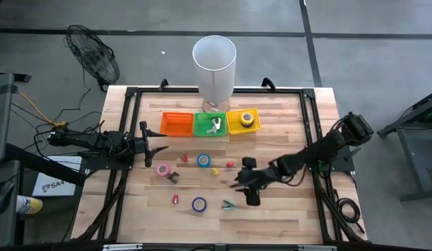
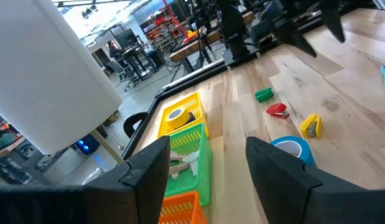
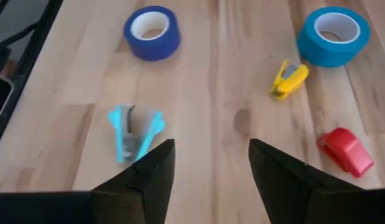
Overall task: Pick and place Stapler, Stapler remover, tape
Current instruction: Put the light blue staple remover into the green bin
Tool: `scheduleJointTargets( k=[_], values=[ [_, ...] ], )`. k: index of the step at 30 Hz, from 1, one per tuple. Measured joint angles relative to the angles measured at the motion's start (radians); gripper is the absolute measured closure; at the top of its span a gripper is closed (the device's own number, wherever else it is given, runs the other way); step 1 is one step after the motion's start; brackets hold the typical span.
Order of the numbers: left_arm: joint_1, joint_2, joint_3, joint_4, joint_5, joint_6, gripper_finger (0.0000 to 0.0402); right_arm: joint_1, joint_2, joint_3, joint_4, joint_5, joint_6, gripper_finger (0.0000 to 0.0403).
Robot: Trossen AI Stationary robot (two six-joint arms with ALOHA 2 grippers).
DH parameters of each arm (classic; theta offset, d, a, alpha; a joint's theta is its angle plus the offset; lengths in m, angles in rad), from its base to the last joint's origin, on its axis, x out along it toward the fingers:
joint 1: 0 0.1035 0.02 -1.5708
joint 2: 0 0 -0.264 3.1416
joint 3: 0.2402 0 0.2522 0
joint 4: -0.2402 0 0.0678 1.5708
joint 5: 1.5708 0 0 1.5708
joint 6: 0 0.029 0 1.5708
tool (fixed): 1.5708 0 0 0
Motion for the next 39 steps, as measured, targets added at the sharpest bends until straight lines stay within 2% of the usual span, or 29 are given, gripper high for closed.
scheduleJointTargets(
  k=[6,9,13,20,33,39],
  values=[
    [0.0,0.0,0.0,0.0,0.0,0.0,0.0195,0.092,0.028,0.0,0.036,0.098,0.049,0.0205],
    [0.0,0.0,0.0,0.0,0.0,0.0,0.0195,0.112,0.084,0.0,0.1,0.087,0.087,0.02],
    [0.0,0.0,0.0,0.0,0.0,0.0,0.0195,0.119,0.151,0.0,0.149,0.046,0.145,0.0173],
    [0.0,0.0,0.0,0.0,0.0,0.0,0.0195,0.119,0.21,0.0,0.216,0.046,0.146,0.013],
    [0.0,0.0,0.0,0.0,0.0,0.0,0.0195,0.159,0.318,0.002,0.345,0.055,0.146,0.0128],
    [0.0,0.0,0.0,0.0,0.0,0.0,0.0195,0.185,0.355,0.002,0.417,0.142,0.132,0.0128]
  ],
)
